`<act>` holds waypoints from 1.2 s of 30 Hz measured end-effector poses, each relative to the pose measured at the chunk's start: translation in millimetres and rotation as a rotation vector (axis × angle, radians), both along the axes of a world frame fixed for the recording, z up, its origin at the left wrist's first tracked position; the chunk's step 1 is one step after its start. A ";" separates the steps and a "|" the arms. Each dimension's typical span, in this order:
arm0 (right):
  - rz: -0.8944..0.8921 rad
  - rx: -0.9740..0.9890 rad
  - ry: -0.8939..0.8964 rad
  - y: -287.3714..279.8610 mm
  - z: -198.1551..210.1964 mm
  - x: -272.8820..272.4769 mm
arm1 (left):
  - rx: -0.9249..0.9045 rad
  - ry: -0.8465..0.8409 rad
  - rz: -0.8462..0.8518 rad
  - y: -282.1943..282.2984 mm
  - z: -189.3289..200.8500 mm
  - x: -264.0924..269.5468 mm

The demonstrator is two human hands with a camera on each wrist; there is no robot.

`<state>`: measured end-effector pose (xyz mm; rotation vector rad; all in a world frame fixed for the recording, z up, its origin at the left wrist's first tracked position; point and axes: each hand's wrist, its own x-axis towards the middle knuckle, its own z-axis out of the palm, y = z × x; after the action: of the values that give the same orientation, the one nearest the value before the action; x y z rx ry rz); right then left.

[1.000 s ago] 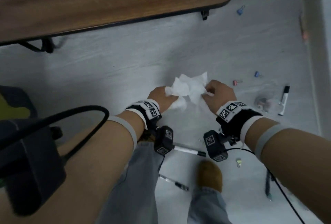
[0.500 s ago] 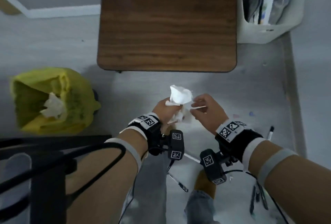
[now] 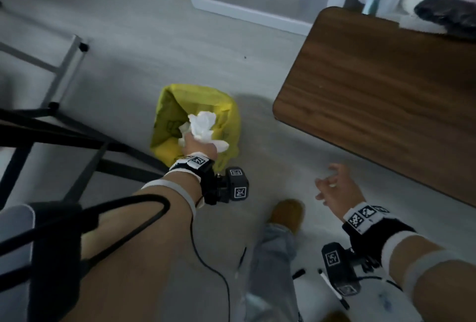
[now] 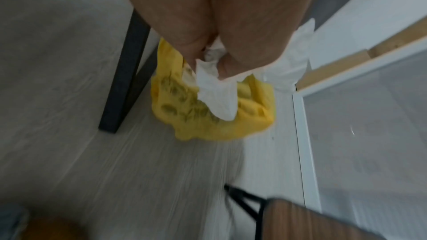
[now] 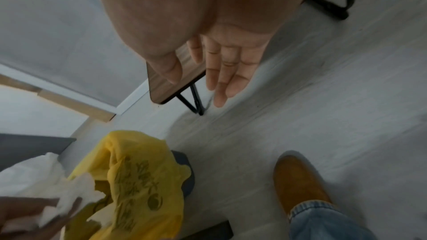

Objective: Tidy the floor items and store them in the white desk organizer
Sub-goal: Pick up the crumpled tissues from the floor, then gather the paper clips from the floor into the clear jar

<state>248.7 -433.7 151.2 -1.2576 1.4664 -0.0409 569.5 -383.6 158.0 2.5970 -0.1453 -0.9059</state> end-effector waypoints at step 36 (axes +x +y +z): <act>-0.562 0.056 0.330 73.6 45.9 -495.0 | 0.020 0.639 -1.057 -119.6 17.6 -614.7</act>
<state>-246.3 -360.0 197.2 -0.7970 2.0584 -0.1717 -45.2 -503.3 175.6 1.9862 -1.3791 -1.9933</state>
